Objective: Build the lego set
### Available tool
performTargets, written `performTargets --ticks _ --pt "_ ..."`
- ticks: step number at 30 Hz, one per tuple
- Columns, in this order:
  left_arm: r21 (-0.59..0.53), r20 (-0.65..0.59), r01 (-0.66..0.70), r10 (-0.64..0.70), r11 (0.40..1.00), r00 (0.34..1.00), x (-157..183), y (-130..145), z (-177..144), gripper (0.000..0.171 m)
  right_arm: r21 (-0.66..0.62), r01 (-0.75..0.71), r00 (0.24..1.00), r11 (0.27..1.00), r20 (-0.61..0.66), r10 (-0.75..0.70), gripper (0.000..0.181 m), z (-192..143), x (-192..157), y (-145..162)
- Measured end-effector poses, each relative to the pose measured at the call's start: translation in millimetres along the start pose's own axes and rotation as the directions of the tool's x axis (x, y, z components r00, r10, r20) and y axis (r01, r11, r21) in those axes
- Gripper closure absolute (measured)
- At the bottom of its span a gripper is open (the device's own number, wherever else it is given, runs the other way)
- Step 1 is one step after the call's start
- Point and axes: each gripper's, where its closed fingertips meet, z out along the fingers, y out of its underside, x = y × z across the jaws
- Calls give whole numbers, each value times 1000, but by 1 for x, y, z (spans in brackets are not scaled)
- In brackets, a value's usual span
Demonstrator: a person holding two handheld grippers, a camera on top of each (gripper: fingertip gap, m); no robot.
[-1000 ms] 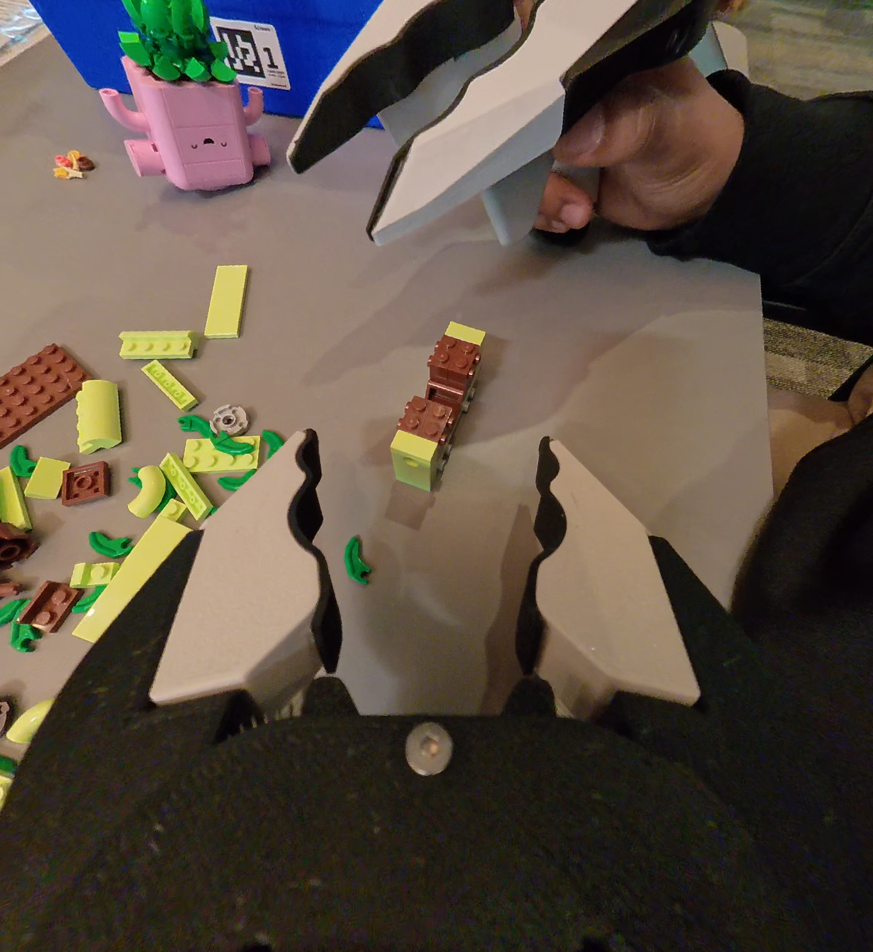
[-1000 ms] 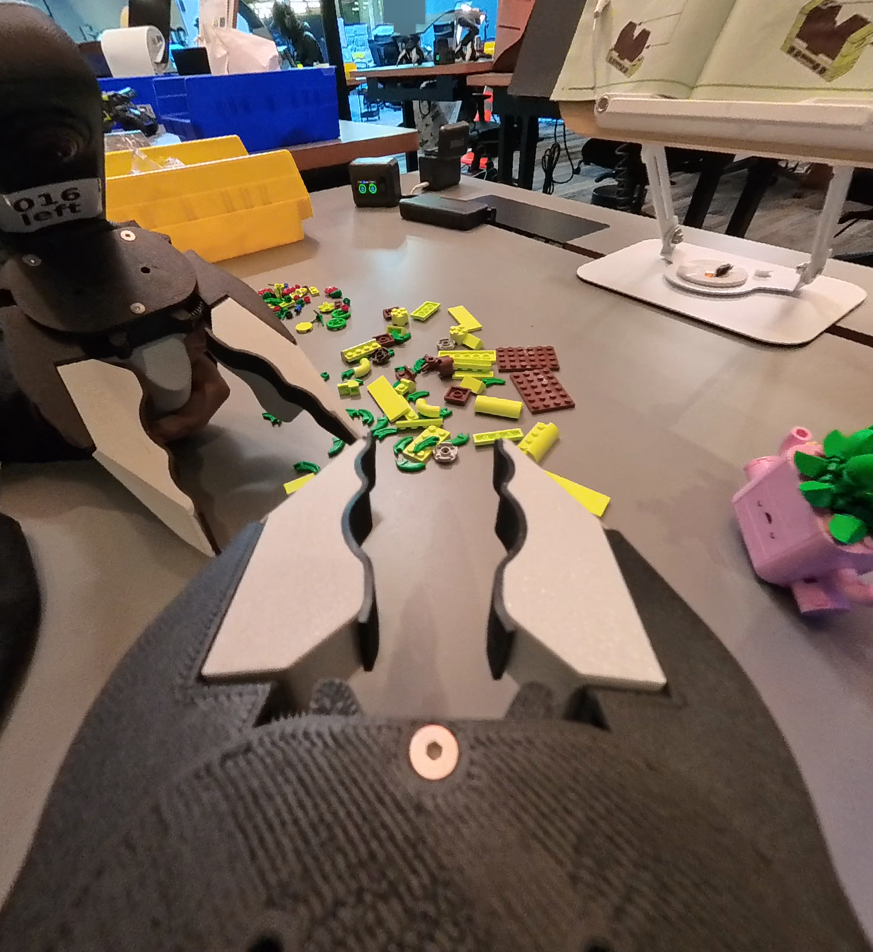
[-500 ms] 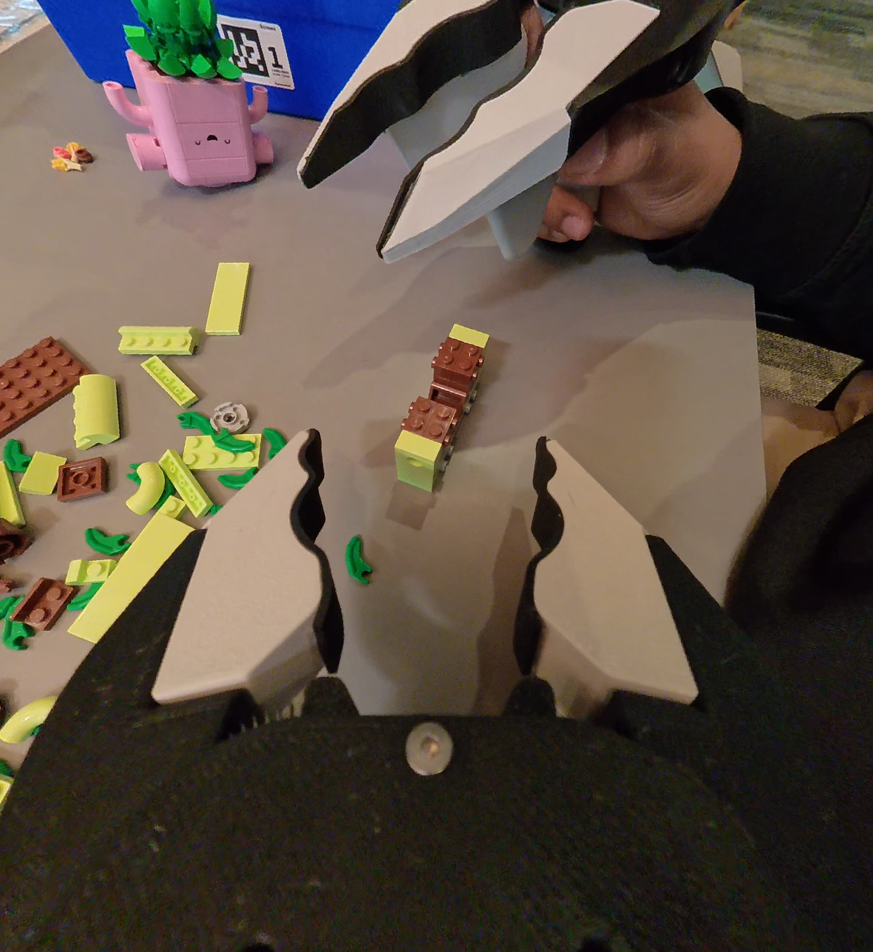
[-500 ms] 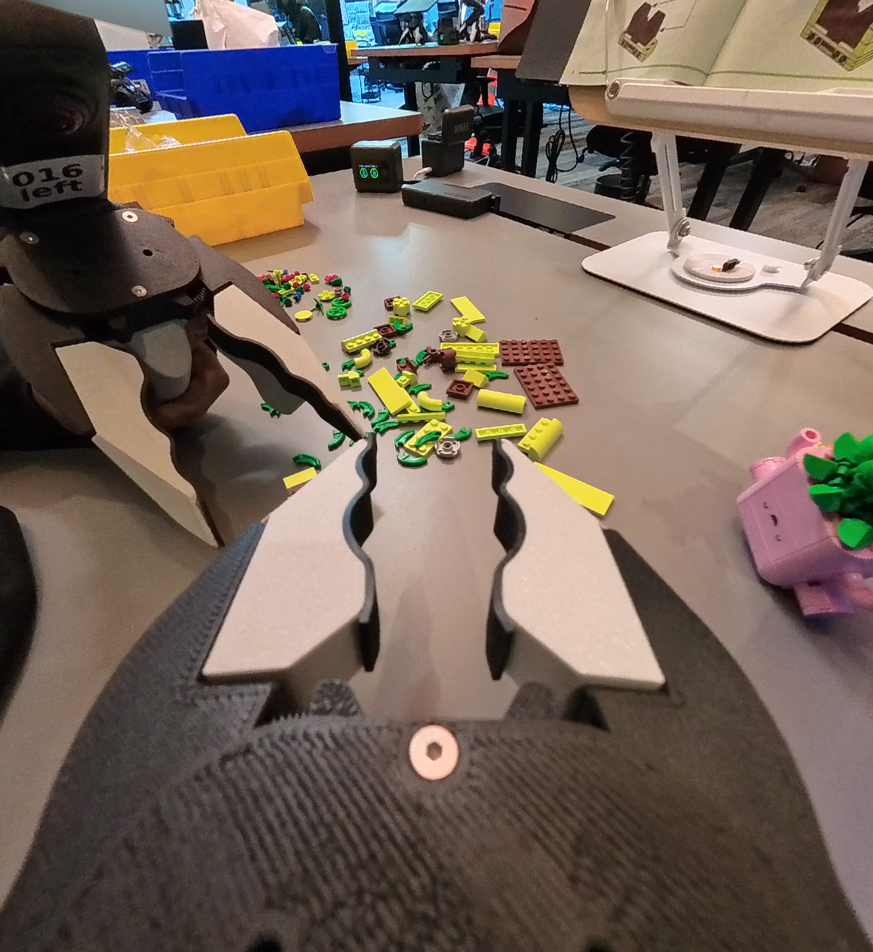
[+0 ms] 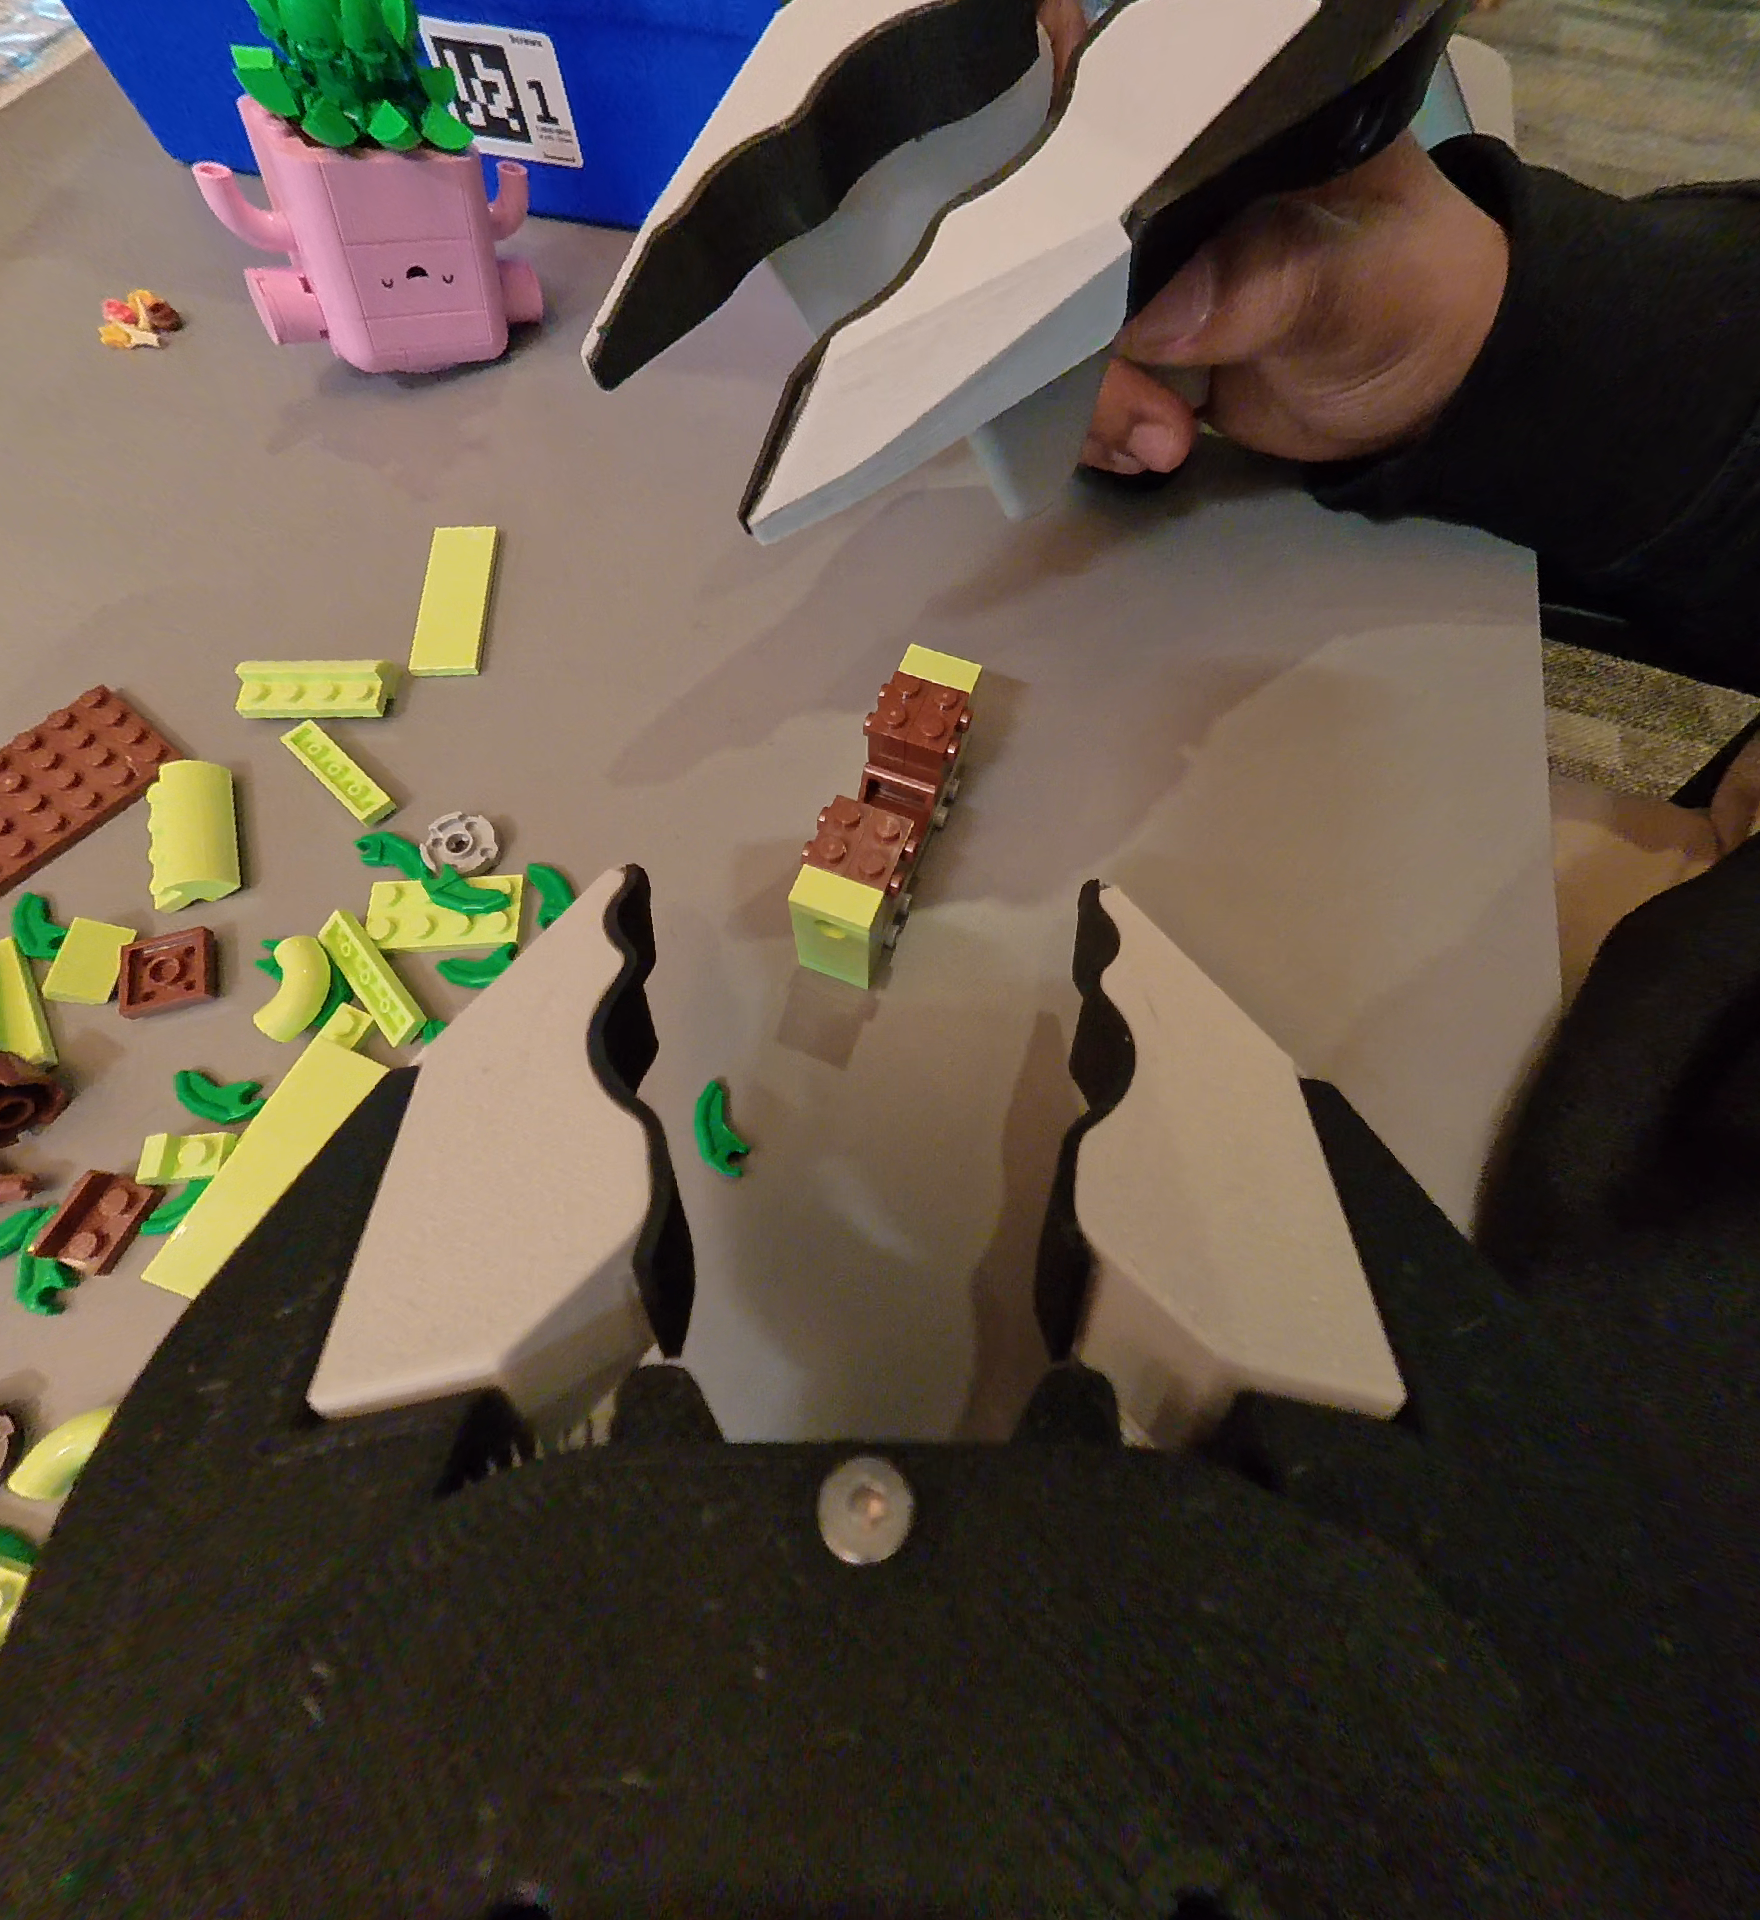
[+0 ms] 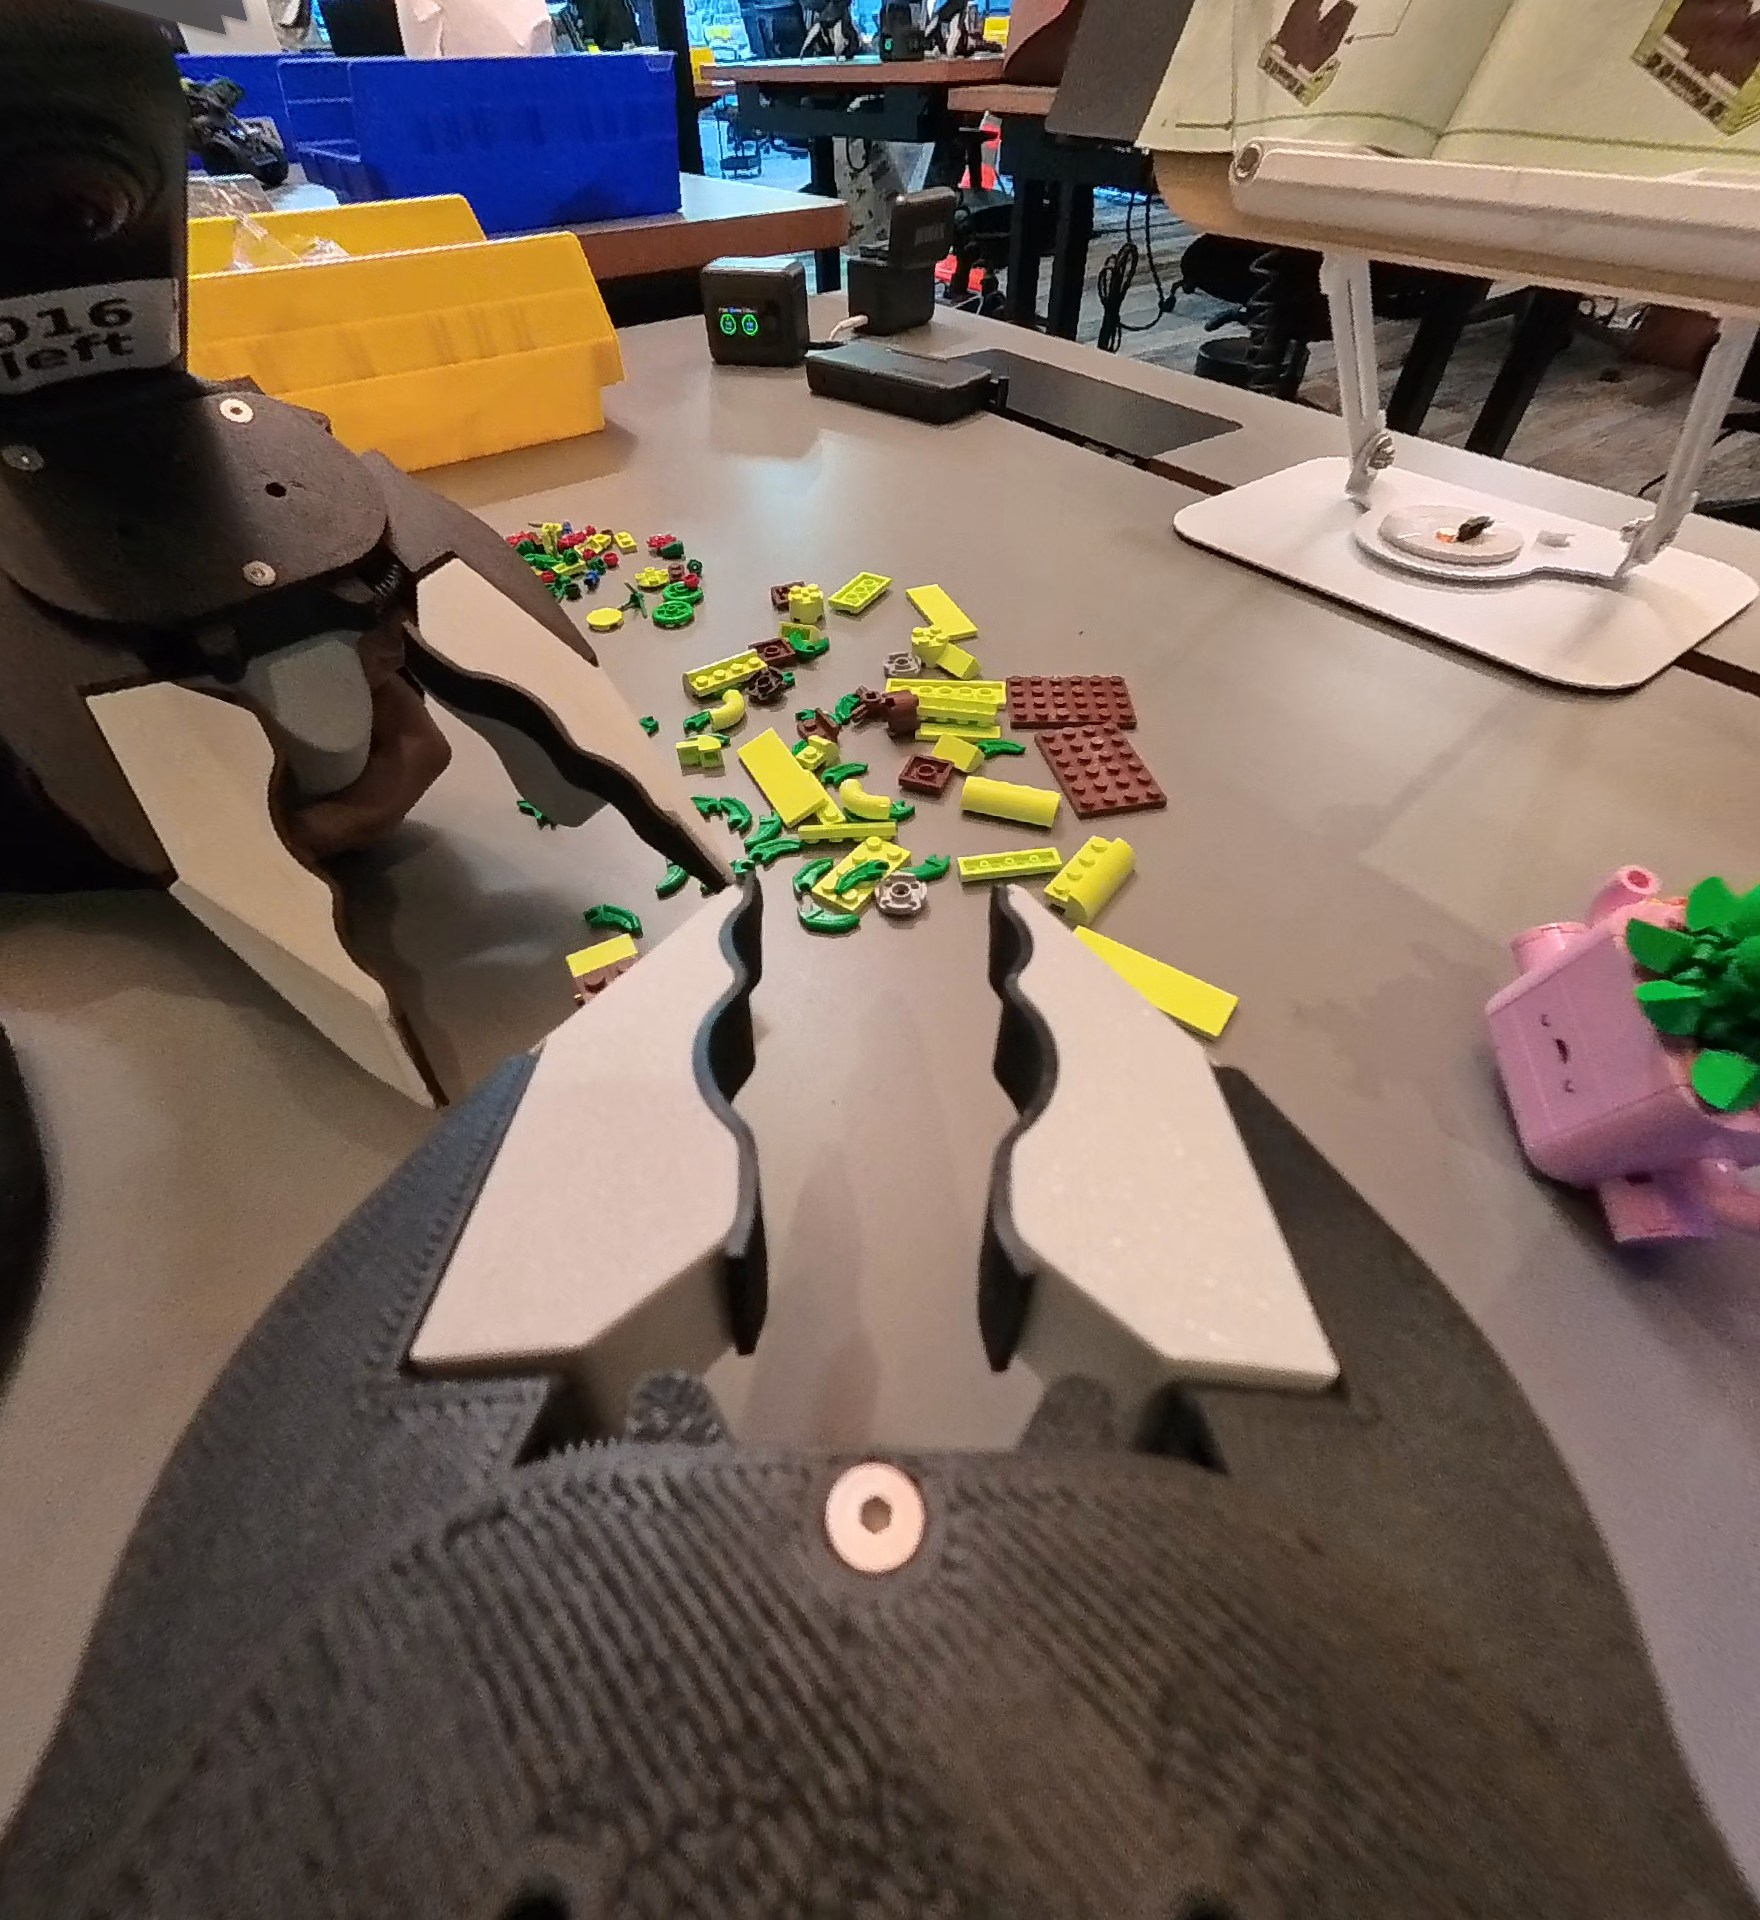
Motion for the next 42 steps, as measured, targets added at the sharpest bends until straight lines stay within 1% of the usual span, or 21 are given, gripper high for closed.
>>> performTargets --ticks 1,3,8,11,15,17,21,25,29,33,36,39,42 --pt "1 2 0 0 1000 1000 0 0 0 92 2 -3 1000 1000 0 3 139 0 0 0" --pt "-2 14 2 -2 1000 1000 -2 0 0 104 6 -13 1000 1000 3 13 139 -1 1 -1" --pt "-29 13 -25 26 999 1000 1 3 3 105 42 -22 1000 999 -15 22 143 -4 4 -5" --pt "-59 -29 -24 23 998 999 5 6 8 105 74 -41 999 996 -21 43 144 -8 7 -9" --pt "-31 -73 14 -17 999 997 5 -4 14 105 108 -82 996 991 -8 84 144 -12 11 -12" --pt "-38 -100 27 -30 999 995 5 -5 18 105 131 -95 995 987 -3 96 144 -15 12 -15" --pt "-39 -204 43 -50 998 978 13 -11 23 105 166 -108 994 980 8 108 145 -22 11 -18" --pt "0 -223 75 -73 997 972 10 -17 20 107 190 -127 992 974 22 125 145 -28 10 -20" --pt "57 -240 144 -126 988 963 4 -24 14 108 205 -158 987 966 44 152 144 -31 10 -21" --pt "117 -308 232 -187 966 933 0 -32 5 107 209 -177 984 962 54 169 144 -31 11 -22" --pt "185 -344 287 -212 940 915 -5 -40 -6 107 201 -180 983 963 54 173 144 -30 11 -21" --pt "231 -349 305 -214 924 912 -8 -44 -12 107 180 -167 986 969 46 162 144 -28 10 -18" --pt "229 -349 296 -205 927 914 -7 -44 -12 108 149 -137 990 979 32 134 144 -23 7 -15"
